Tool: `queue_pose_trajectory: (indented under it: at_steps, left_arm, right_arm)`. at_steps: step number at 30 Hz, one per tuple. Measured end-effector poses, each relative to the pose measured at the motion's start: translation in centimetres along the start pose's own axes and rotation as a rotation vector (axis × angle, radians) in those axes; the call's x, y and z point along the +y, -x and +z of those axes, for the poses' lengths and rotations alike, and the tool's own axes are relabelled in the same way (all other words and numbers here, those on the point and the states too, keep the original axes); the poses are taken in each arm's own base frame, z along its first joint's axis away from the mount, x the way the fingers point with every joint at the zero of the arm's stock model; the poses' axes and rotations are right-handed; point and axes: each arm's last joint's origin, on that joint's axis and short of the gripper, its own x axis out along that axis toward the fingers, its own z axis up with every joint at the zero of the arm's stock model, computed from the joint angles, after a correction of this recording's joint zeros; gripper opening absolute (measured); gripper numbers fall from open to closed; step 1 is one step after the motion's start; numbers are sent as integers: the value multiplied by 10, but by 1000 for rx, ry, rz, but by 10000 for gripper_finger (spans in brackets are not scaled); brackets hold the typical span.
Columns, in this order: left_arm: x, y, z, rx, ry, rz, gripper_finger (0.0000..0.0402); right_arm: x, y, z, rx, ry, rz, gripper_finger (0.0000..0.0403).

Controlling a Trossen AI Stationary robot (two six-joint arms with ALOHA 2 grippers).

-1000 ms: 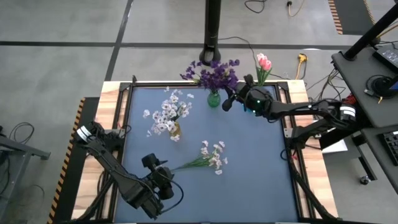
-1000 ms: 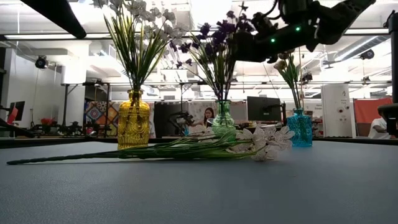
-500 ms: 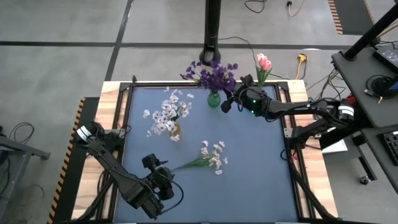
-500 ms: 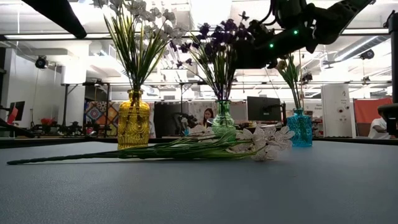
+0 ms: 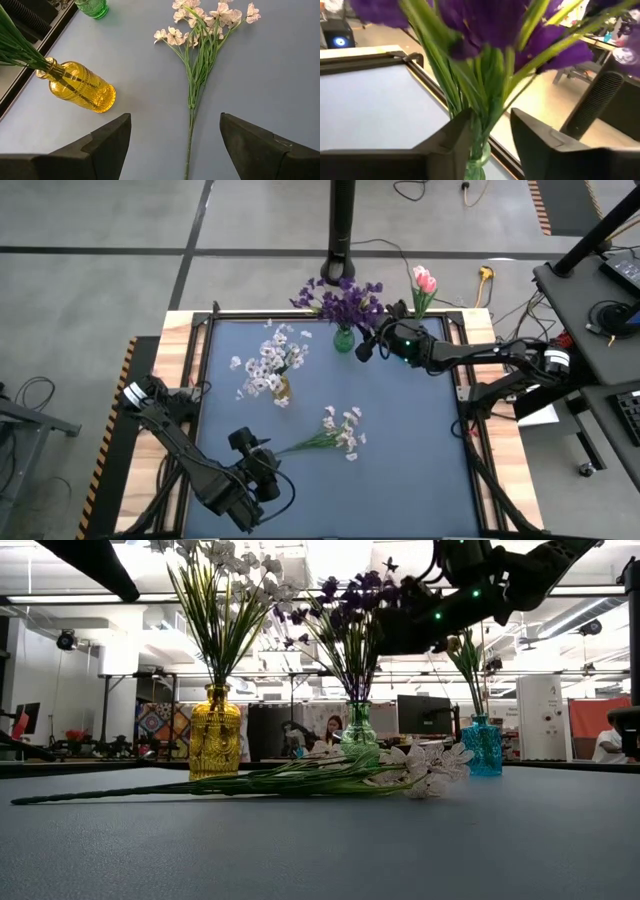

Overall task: Sort flowers into vase by color
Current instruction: Put the purple flowers into the green vase, then put the white flowers into the yellow vase

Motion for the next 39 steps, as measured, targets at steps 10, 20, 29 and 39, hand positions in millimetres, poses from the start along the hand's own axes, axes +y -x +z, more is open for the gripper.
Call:
queue_pose_trajectory:
  at_steps: [10, 20, 29, 39]
  left_arm:
    - [0, 0, 0, -1, 3, -3, 286]
    - [-16, 1, 8, -58, -8, -127, 286]
    - [-25, -1, 14, -112, -80, -196, 286]
    - [-40, -60, -22, 24, -176, -99, 266]
  right_arm:
    - [-11, 29, 9, 105, -8, 5, 233]
    - [8, 84, 21, 169, -53, 184, 271]
    - [50, 123, 21, 177, 26, 432, 263]
    - [73, 149, 18, 205, 1, 565, 257]
